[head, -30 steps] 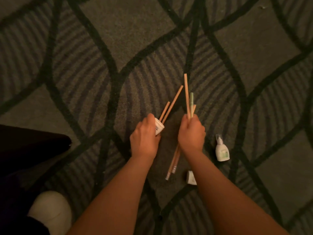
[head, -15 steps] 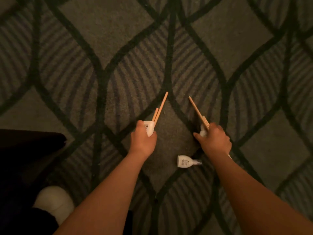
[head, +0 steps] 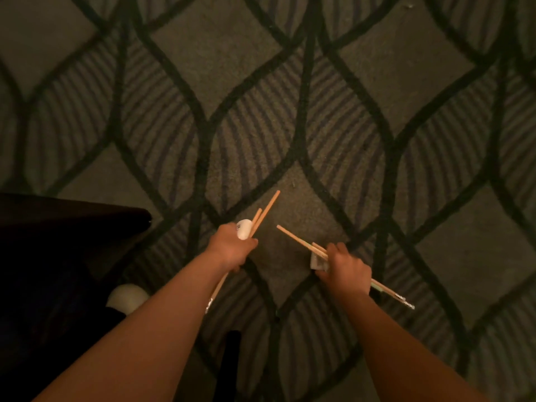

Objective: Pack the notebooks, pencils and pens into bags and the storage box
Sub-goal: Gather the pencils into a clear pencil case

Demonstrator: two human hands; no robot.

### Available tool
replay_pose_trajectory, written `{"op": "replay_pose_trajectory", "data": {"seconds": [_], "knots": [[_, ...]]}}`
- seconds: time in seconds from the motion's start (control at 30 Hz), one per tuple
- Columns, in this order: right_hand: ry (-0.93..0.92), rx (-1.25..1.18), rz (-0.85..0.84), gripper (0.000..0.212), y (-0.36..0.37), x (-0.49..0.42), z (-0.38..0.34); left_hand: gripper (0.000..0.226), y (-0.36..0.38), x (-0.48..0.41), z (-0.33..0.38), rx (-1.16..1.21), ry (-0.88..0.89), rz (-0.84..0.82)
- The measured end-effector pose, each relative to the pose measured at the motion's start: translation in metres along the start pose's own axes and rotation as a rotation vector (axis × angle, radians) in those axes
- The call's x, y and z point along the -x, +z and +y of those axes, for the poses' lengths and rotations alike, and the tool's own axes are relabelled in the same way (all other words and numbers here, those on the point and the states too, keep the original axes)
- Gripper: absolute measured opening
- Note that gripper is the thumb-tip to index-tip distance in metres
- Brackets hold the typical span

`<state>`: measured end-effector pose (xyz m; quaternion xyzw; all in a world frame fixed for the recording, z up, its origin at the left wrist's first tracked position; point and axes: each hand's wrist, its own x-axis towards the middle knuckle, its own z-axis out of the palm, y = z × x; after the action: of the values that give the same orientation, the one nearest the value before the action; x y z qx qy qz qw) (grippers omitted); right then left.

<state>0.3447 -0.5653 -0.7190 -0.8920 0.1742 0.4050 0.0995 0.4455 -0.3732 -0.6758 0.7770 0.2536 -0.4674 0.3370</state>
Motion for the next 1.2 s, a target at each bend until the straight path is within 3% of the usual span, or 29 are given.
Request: {"op": "replay_pose_trajectory", "data": {"seconds": [0.27, 0.4, 0.6, 0.7, 0.97, 1.03, 1.2], "knots": [[0.077, -0.139, 0.006, 0.049, -0.057, 0.002, -0.034, 0.031, -0.048, 0.046, 0.023, 0.049, 0.049, 0.025], [0.039, -0.307, 0.052, 0.058, -0.121, 0.019, -0.060, 0.035, -0.084, 0.088, 0.049, 0.093, 0.115, 0.099], [-0.139, -0.593, 0.120, 0.051, -0.228, 0.070, -0.096, 0.023, -0.135, 0.186, 0.091, 0.187, 0.243, 0.210], [-0.252, -0.595, 0.161, 0.056, -0.283, 0.111, -0.116, 0.011, -0.159, 0.249, 0.108, 0.273, 0.304, 0.263], [-0.507, -0.621, 0.315, 0.057, -0.408, 0.267, -0.165, 0.010, -0.194, 0.429, 0.120, 0.584, 0.549, 0.417], [-0.557, -0.629, 0.358, 0.048, -0.427, 0.311, -0.173, 0.009, -0.199, 0.474, 0.120, 0.628, 0.612, 0.425], [-0.698, -0.648, 0.445, 0.054, -0.454, 0.423, -0.191, 0.007, -0.228, 0.571, 0.097, 0.756, 0.713, 0.539]]}}
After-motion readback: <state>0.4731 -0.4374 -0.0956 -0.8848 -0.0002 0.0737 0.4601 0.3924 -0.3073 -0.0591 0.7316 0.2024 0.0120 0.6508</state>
